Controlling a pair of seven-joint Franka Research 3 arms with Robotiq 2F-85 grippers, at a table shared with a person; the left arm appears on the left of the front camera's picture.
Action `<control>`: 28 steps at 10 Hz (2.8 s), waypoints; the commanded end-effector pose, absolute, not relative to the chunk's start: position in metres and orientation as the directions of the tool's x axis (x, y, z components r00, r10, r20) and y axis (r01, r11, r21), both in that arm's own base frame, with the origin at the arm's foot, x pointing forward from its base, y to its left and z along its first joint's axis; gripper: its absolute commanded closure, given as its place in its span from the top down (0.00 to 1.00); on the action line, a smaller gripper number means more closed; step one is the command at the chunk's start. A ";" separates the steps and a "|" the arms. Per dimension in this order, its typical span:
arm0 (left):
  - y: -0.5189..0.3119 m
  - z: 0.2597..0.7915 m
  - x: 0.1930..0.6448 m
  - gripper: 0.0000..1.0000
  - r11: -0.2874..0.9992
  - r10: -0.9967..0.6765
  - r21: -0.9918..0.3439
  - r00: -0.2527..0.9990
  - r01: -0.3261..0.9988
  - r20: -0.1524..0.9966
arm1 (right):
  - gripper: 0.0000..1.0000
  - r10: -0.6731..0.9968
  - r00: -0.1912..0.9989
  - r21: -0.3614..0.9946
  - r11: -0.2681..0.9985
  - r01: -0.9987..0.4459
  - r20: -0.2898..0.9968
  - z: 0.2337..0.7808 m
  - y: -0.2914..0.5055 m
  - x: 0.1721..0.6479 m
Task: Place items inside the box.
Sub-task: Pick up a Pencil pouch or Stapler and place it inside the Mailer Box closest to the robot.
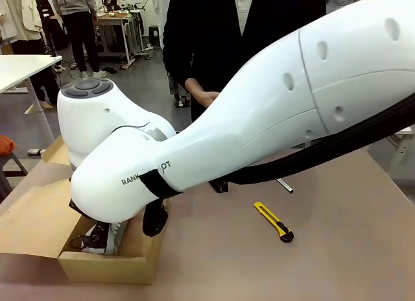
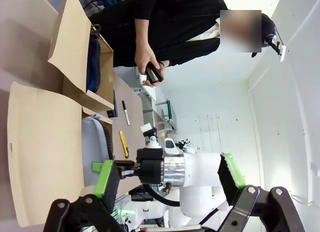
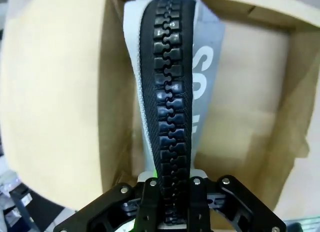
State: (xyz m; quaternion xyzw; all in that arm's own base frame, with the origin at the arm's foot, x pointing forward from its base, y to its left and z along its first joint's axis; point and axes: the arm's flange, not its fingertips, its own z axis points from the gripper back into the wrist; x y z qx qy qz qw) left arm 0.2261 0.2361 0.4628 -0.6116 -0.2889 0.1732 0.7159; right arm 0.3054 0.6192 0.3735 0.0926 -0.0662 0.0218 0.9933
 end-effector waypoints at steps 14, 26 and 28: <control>0.235 0.464 0.225 1.00 0.192 0.599 -0.973 0.770 0.128 0.219 | 1.00 -0.045 0.993 0.253 0.967 0.015 0.113 0.374 0.605 0.313; 0.235 0.464 0.225 1.00 0.192 0.599 -0.973 0.770 0.128 0.219 | 1.00 0.140 0.989 0.553 0.821 -0.141 0.044 0.493 0.427 0.288; 0.235 0.464 0.225 1.00 0.192 0.599 -0.973 0.770 0.128 0.219 | 1.00 -0.137 0.985 0.665 0.746 0.035 0.102 0.503 0.306 0.267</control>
